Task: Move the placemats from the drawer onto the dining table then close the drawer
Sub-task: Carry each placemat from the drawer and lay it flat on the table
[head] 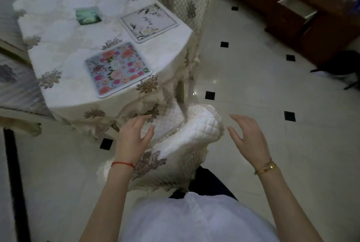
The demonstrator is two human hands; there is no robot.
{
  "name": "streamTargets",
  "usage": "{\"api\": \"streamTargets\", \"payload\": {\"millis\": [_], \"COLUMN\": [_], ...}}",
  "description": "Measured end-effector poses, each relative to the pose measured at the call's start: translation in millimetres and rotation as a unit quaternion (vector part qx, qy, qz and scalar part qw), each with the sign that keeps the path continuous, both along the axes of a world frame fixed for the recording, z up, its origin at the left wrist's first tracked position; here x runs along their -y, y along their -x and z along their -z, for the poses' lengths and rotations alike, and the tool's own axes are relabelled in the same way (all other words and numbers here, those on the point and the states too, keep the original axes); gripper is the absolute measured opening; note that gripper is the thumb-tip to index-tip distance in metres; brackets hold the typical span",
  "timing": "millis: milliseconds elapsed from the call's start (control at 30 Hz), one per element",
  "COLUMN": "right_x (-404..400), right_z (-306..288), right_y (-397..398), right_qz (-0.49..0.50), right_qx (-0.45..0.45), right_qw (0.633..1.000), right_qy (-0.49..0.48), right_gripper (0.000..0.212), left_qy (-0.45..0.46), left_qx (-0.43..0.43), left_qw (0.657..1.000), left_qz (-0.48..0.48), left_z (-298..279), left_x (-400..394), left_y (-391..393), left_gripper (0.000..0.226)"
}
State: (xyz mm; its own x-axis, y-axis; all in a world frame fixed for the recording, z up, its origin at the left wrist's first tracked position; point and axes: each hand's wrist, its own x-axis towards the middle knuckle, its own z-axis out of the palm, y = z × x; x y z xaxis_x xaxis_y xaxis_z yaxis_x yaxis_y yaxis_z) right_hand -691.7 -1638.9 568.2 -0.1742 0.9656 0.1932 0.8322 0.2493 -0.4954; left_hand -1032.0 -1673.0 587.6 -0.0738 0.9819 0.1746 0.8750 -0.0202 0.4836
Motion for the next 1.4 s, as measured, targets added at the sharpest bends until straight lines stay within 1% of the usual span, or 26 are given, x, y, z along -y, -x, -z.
{"api": "streamTargets", "payload": {"millis": [133,200,300,433,533,600,667,833,933,1033,1200,1400], "right_x": [48.5,66.7,85.6,92.3,85.4,76.0,64.1,25.2,-7.0,-41.3,-106.3,-219.5], "right_z": [0.2,2.1,7.2,13.8,16.6,16.6,12.9,2.1,-0.6,-0.9,13.4,23.5], "right_y": [-37.0,-55.6,-84.9,-128.3,-167.4,-199.6,-236.0,-326.9,-369.7,-399.2,-441.3,-496.5], "right_qz": [0.07,0.104,0.149,0.199,0.238,0.255,0.268,0.277,0.269,0.272,0.275,0.283], "right_qx": [-0.004,-0.007,-0.012,-0.02,-0.035,-0.037,-0.034,-0.016,-0.008,-0.012,-0.026,-0.025], "right_qw": [0.998,0.995,0.989,0.98,0.97,0.966,0.962,0.96,0.963,0.962,0.96,0.957], "right_qy": [0.008,0.01,0.019,0.019,0.027,0.025,0.026,0.034,0.034,0.038,0.047,0.059], "right_gripper": [0.035,0.035,0.035,0.035,0.036,0.036,0.037,0.039,0.039,0.039,0.038,0.037], "left_qy": [0.025,0.023,0.009,0.012,0.008,-0.001,-0.019,-0.04,-0.012,0.014,0.024,0.025], "left_qx": [-0.01,-0.022,-0.016,-0.007,-0.009,-0.017,-0.011,0.009,0.013,0.018,0.017,0.015], "left_qw": [0.997,0.994,0.987,0.977,0.969,0.967,0.967,0.964,0.965,0.966,0.969,0.971], "left_qz": [0.073,0.106,0.157,0.212,0.248,0.254,0.256,0.262,0.262,0.256,0.247,0.235], "left_z": [-2.1,-5.7,-10.7,-8.1,-1.1,0.9,0.3,-5.9,-5.1,-1.1,12.2,19.5], "left_x": [-5.1,-12.0,-25.1,-52.2,-78.6,-97.9,-116.7,-162.4,-190.4,-219.5,-282.1,-395.0], "left_y": [-31.4,-52.3,-89.1,-143.1,-190.9,-227.5,-266.1,-358.3,-397.8,-427.9,-476.3,-531.3], "left_gripper": [0.033,0.033,0.03,0.03,0.035,0.031,0.027,0.028,0.029,0.029,0.027,0.025]}}
